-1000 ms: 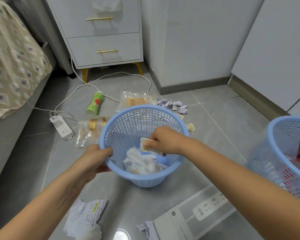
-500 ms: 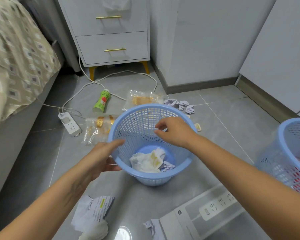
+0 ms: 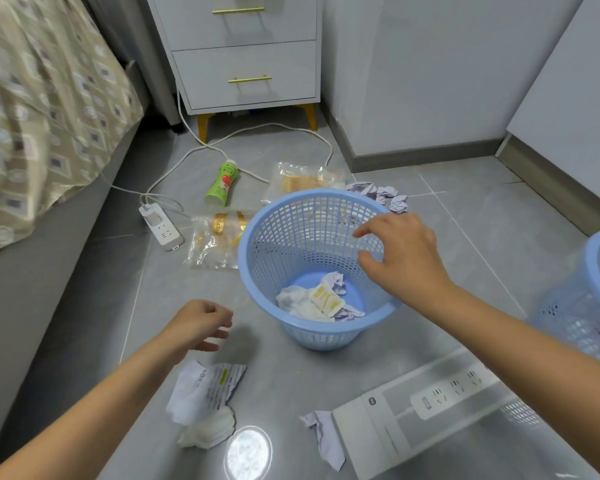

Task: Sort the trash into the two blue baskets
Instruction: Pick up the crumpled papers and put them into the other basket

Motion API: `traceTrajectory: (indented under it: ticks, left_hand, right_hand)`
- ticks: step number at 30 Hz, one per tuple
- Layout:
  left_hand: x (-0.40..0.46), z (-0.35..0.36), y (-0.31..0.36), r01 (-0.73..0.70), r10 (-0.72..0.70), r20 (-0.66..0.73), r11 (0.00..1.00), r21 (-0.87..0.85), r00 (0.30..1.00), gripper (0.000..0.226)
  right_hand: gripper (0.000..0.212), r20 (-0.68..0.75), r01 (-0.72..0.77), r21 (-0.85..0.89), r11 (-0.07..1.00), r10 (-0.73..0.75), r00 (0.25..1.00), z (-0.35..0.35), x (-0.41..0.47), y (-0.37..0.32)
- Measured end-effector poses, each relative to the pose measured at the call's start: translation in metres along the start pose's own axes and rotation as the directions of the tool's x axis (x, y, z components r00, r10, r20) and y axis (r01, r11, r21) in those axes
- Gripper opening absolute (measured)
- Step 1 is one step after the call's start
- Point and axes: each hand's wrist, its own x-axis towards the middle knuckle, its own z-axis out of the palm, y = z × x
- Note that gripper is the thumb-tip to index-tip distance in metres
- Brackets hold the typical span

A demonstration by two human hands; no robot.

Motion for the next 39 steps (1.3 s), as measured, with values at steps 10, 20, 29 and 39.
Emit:
traceTrajectory:
  ticks: [10,20,29,39]
  left_hand:
    - [0.009,0.017,-0.082,0.048,-0.143,0.044,0.582,0.812,0.989,0.077]
    - [0.036,-0.006,-0.087,-0.075,0.212,-0.157,0.789,0.609,0.965,0.037]
    - [-0.027,-0.052,0.048,-0.580,0.254,-0.592,0.671,-0.462,0.765,0.019]
    - [-0.035,0.011,0.105,-0.596,0.721,-0.085,0.627,0.502,0.687,0.029]
  right_hand:
    - [0.041,0.214,-0.558,0.346,0.755,0.515,0.830,0.002,0.007,0.032]
    - [0.024,0.191,-0.508,0.244,0.826,0.472,0.861,0.014,0.009,0.033]
    - [0.019,0.171,-0.440,0.137,0.888,0.416,0.893,0.014,0.011,0.022]
    - [0.014,0.155,-0.438,0.098,0.894,0.421,0.894,0.018,0.011,0.029]
